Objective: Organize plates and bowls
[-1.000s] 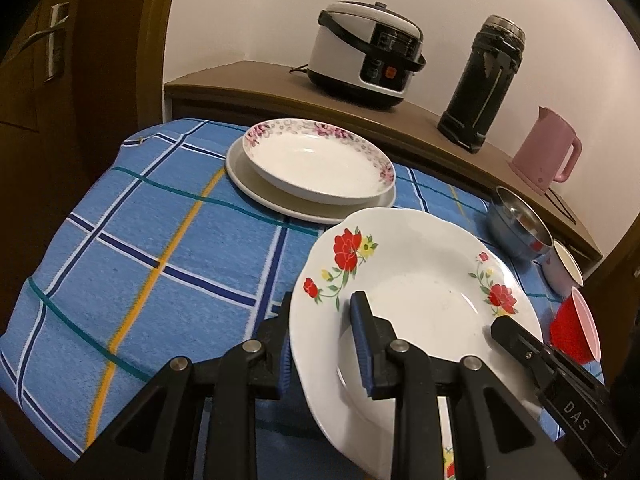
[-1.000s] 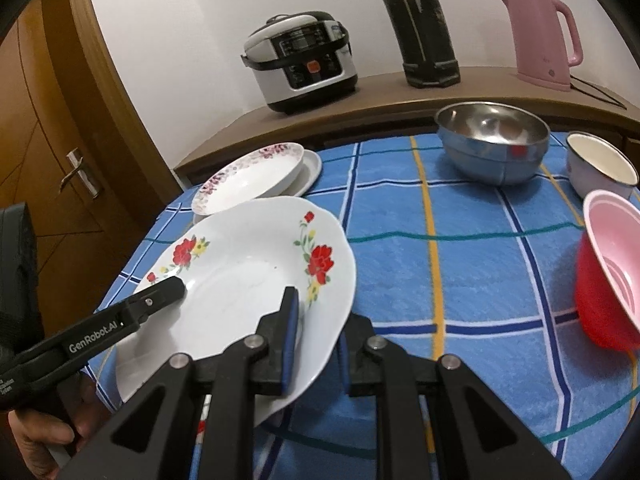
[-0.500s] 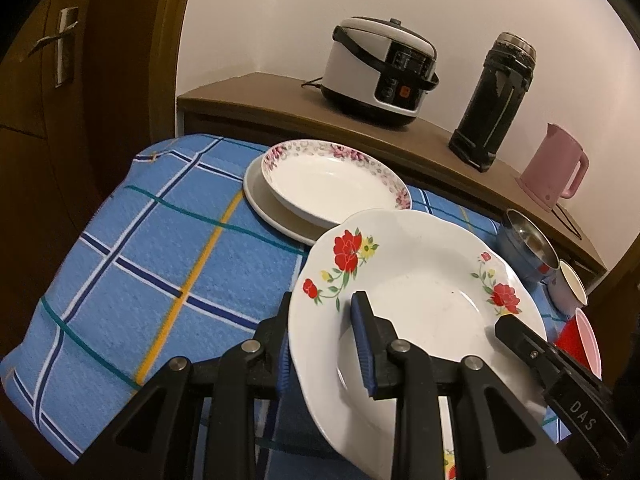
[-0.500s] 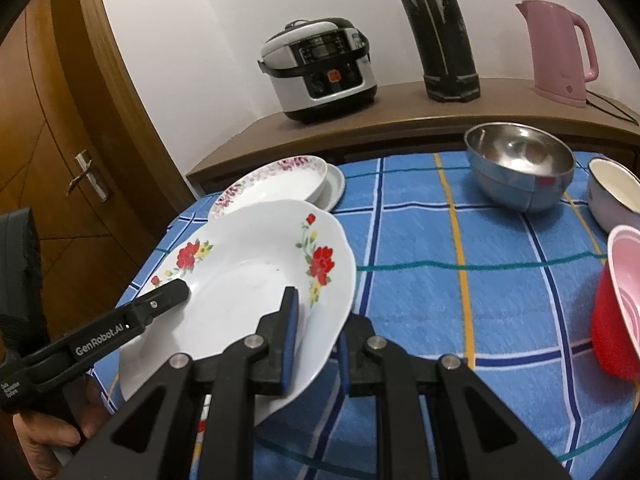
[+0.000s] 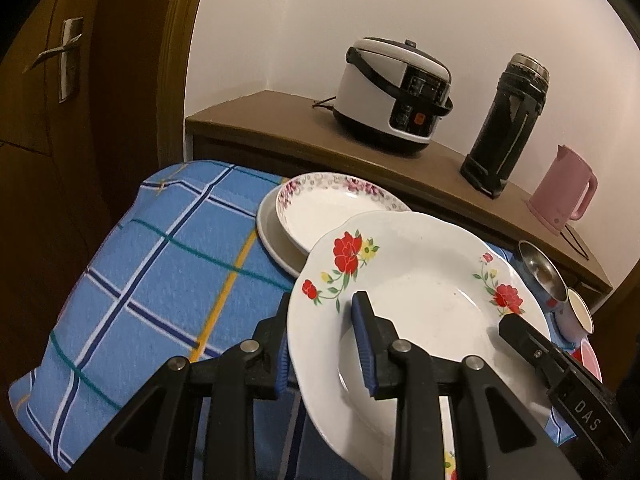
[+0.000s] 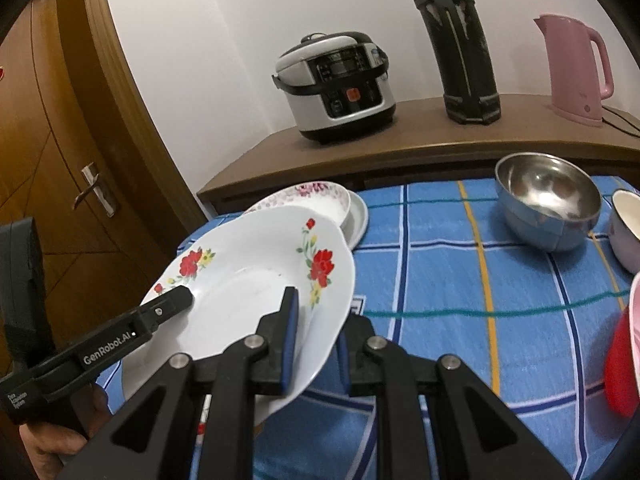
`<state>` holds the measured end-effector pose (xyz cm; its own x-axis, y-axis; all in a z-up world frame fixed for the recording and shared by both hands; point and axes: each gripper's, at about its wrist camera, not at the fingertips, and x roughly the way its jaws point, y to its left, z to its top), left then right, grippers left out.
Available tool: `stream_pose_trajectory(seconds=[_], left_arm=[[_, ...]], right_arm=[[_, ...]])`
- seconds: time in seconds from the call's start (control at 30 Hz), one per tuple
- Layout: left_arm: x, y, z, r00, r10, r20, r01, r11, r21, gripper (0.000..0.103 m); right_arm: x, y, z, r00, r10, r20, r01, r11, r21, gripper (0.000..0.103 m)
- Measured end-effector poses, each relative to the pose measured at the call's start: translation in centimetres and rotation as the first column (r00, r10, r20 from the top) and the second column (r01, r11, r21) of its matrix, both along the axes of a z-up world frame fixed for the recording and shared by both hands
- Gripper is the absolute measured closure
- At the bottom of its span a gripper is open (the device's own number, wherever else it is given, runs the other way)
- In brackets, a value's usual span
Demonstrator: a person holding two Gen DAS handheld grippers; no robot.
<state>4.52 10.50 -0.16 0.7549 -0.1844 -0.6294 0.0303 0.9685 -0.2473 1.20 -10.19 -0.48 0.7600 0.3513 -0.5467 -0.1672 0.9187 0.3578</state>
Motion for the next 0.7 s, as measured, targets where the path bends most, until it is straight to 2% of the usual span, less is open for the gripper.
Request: stream_pose_trajectory(seconds=[0.7], left_arm=[[7.5,0.9,0.3,0.999,0.021,0.035,-0.02,1.0,-0.019,0.073]], right_arm=[[7.8,1.0,0.9,0.999,-0.019,0.043,0.019,1.0,-0.007,0.086]])
